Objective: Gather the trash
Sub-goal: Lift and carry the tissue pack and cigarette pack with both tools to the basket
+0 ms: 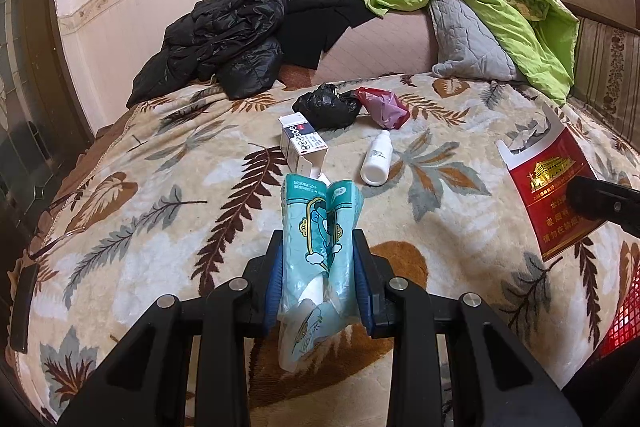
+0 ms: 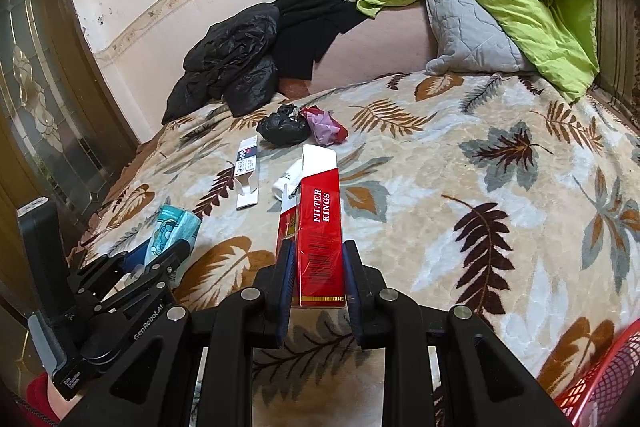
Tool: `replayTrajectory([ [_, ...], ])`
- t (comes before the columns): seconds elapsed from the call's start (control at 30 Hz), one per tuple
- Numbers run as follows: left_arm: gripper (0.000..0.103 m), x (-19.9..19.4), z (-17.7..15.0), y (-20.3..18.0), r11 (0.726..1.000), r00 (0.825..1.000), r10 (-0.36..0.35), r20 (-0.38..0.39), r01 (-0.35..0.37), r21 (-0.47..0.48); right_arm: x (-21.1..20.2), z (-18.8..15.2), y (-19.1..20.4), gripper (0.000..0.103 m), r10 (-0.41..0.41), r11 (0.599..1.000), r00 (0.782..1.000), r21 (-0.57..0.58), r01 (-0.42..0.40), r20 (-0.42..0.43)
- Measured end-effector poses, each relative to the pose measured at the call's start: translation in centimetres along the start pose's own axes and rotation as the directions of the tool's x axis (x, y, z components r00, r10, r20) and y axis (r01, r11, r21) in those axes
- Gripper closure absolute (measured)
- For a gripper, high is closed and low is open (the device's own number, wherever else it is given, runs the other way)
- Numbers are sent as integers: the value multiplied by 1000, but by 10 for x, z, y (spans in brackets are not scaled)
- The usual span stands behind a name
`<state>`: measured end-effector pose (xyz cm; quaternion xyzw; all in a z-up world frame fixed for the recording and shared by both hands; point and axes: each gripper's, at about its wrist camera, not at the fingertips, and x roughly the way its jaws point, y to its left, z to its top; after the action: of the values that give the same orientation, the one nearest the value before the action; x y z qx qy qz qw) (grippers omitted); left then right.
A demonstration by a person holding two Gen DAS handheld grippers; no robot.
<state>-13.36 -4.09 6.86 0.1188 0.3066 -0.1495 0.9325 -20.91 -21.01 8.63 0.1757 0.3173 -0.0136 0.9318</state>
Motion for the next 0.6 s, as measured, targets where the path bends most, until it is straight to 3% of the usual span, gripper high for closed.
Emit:
replayTrajectory([
  [0.6, 73, 0, -3, -6, 998, 998, -61, 1, 61, -8, 2, -2, 15, 78, -77, 994, 997, -73, 78, 8],
])
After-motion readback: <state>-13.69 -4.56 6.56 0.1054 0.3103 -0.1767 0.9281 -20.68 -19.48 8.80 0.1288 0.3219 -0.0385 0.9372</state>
